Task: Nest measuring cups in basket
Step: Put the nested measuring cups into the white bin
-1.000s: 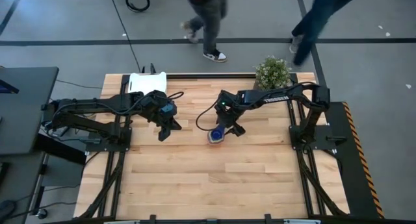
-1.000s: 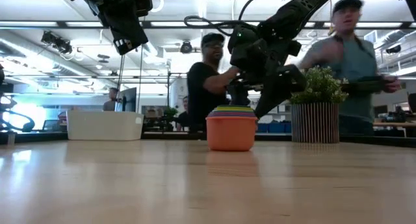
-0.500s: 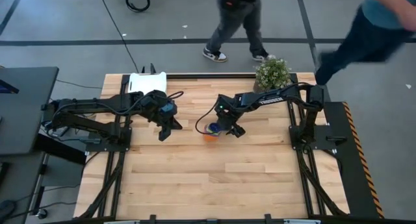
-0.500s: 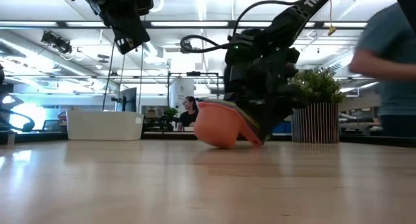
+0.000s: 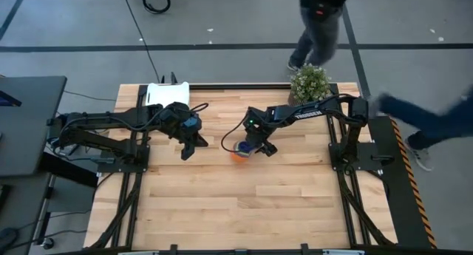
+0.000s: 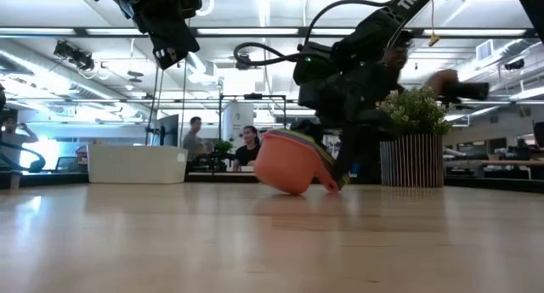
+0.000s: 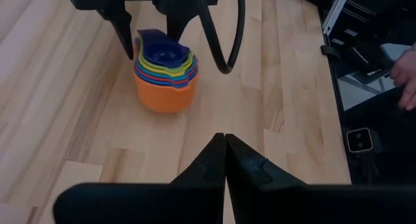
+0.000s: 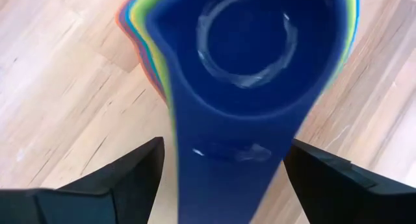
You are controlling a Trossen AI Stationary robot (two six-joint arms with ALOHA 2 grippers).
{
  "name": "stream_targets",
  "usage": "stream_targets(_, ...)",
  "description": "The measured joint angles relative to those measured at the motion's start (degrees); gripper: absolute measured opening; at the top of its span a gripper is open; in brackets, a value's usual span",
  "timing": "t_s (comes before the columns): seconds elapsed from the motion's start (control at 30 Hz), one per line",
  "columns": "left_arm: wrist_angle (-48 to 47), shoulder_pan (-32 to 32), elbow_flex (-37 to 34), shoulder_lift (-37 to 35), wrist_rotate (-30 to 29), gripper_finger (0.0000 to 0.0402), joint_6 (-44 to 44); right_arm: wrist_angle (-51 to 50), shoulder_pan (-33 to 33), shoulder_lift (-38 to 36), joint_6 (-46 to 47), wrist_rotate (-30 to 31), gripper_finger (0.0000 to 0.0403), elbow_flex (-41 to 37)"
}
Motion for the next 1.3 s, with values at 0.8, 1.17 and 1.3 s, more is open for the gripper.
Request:
stream_targets(0.8, 0.0, 0.0, 0.0, 0.0, 0.0, 0.0014, 0.0, 3.7, 1.0, 0.2, -0.1, -0.2, 0.0183, 0.0)
stream_targets(1.17, 0.0, 0.0, 0.0, 0.0, 0.0, 0.0014, 0.0, 3.6, 1.2, 0.2, -0.2, -0.2, 0.0160, 0.0)
stream_targets(1.3, 0.0, 0.0, 0.0, 0.0, 0.0, 0.0014, 0.0, 3.6, 1.6, 0.2, -0.2, -0.2, 0.0159, 0.0)
